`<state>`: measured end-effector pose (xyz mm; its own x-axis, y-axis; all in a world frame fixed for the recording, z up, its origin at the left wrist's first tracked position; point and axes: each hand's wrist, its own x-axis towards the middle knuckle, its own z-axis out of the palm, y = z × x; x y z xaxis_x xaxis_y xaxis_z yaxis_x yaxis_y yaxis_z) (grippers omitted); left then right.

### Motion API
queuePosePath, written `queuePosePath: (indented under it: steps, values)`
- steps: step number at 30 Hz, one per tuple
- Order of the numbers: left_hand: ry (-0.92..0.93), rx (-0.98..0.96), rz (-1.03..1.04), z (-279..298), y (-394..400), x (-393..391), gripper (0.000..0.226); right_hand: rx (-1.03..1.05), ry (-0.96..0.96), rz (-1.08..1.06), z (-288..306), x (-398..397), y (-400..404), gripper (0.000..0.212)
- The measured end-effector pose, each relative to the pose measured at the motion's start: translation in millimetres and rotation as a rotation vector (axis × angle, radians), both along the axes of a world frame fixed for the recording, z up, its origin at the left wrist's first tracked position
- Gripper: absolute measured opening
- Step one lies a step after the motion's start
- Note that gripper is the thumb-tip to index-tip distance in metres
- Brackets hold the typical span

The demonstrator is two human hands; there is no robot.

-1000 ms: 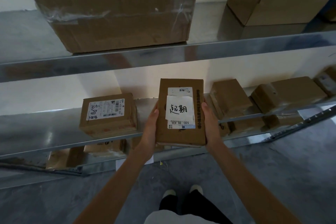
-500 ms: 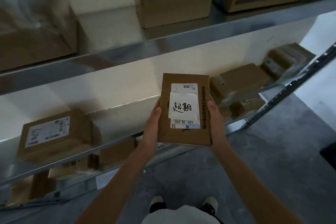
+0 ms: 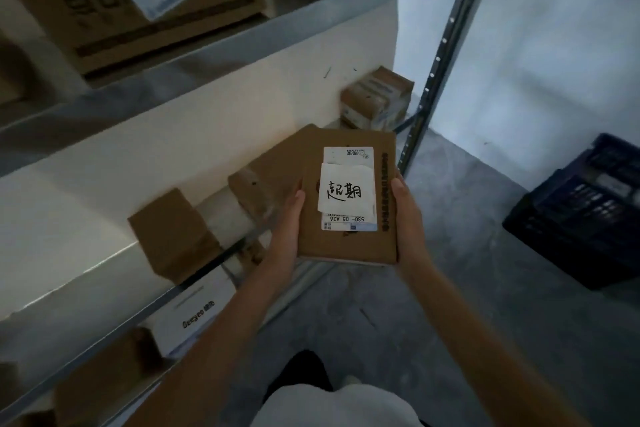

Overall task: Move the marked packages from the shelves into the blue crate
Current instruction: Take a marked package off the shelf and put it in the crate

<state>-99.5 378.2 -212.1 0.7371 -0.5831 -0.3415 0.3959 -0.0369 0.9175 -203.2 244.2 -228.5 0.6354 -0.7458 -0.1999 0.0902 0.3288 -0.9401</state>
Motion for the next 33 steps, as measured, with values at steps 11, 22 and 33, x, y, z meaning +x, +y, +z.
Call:
queuePosePath:
  steps: [11, 22, 33]
  values:
    - [-0.027, 0.004, -0.407, -22.3, -203.3, -12.2, 0.043, 0.026, 0.117, -0.355, -21.9, -52.2, -159.3, 0.052]
    - [-0.035, 0.001, -0.756, -27.0, -404.1, -43.3, 0.036, 0.130, 0.160, -0.665, -24.8, -102.9, -311.6, 0.045]
    - [-0.043, 0.051, -0.988, -63.6, -607.0, -136.9, 0.050, 0.260, 0.357, -0.892, -60.7, -204.4, -480.3, 0.051]
